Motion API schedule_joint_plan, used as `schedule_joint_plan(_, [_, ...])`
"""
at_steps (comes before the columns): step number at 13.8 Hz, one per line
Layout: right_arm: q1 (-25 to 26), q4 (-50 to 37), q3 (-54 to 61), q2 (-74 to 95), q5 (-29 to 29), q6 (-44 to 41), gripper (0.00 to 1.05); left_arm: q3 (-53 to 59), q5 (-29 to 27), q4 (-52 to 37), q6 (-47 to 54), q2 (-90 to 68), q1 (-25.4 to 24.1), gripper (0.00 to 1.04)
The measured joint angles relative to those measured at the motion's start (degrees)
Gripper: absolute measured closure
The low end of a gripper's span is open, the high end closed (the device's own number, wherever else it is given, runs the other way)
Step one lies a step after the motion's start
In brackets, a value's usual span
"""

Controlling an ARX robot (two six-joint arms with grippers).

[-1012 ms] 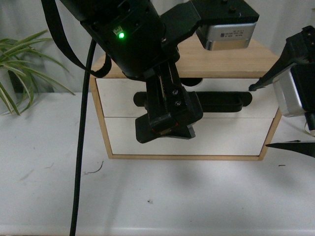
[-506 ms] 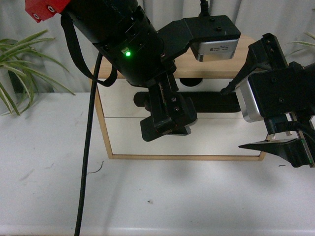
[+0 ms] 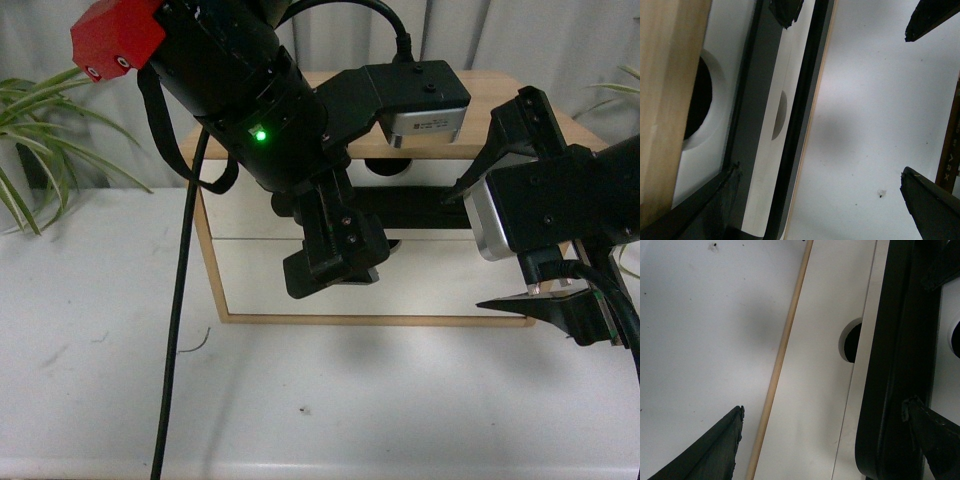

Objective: Pull drawer

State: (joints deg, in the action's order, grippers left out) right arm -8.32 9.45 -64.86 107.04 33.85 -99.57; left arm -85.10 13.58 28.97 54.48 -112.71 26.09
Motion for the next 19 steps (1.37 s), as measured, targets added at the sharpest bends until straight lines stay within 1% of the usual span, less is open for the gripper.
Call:
schedule_joint_plan(7, [-0.24,-3.58,0.26,3.43,-0.26,-0.59,0.06,1.86,-0.04,-2.12,2.1,-1.18,-0.02,0.07])
schedule_joint_plan(9, [-0.17,-3.41,0.35,3.43,-0.24,-0.61,0.06,2.1,0.57,-1.44,2.45,-0.92,0.11,0.07])
schedule_joint_plan(10, [0.09,-2.99,0.81,3.43,0.2,-0.68,0.06,3.37,1.84,-1.07,2.03,-1.09,0.33,0.07])
schedule_joint_plan(16, [0.0,-1.36,2.03,2.32,-0.04,-0.52,0.06,4.26,1.88,-0.79,1.92,-0.96,1.01,0.07])
schedule_joint_plan(19, [-0.37,-1.2,4.52,0.26,-0.59,0.17,0.06,6.05,2.47,-0.44,1.51,0.44,1.16,0.07])
